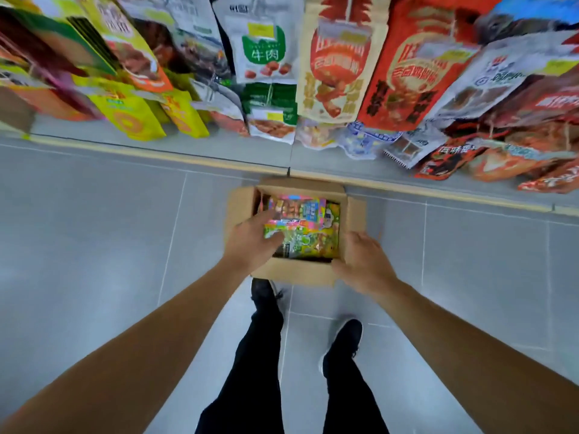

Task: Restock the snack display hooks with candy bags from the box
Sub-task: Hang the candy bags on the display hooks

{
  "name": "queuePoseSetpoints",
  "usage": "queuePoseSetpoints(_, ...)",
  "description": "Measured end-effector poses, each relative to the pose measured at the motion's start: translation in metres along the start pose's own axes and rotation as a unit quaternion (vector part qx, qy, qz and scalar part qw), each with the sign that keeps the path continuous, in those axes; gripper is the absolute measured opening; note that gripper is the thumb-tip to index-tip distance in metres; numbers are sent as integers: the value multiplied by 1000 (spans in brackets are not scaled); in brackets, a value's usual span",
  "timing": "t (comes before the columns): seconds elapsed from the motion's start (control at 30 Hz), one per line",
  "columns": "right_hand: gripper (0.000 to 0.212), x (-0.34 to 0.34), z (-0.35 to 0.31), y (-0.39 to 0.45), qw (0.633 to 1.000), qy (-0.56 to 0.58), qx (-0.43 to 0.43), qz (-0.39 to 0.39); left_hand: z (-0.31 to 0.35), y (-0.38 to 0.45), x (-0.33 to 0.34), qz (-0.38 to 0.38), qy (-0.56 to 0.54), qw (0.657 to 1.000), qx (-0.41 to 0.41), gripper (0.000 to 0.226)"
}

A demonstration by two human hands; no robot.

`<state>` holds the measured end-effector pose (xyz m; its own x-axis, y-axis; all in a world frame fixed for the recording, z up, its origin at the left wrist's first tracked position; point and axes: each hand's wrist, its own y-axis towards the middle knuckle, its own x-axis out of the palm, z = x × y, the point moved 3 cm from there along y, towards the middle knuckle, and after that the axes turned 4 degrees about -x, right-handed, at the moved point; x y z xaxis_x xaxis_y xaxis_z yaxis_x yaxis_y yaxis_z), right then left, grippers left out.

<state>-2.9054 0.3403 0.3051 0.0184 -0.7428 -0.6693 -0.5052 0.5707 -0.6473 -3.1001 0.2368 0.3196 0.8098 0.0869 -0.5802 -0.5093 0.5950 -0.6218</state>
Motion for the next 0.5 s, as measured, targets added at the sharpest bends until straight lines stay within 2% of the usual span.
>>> queuePoseSetpoints(0.27,62,73,-18,86,994,73,82,-25,-74,88,25,-57,-50,995,-58,50)
queuePoseSetpoints(0.5,56,133,13,169,981,141,128,-38,-139,161,81,-61,-93,984,-141,51)
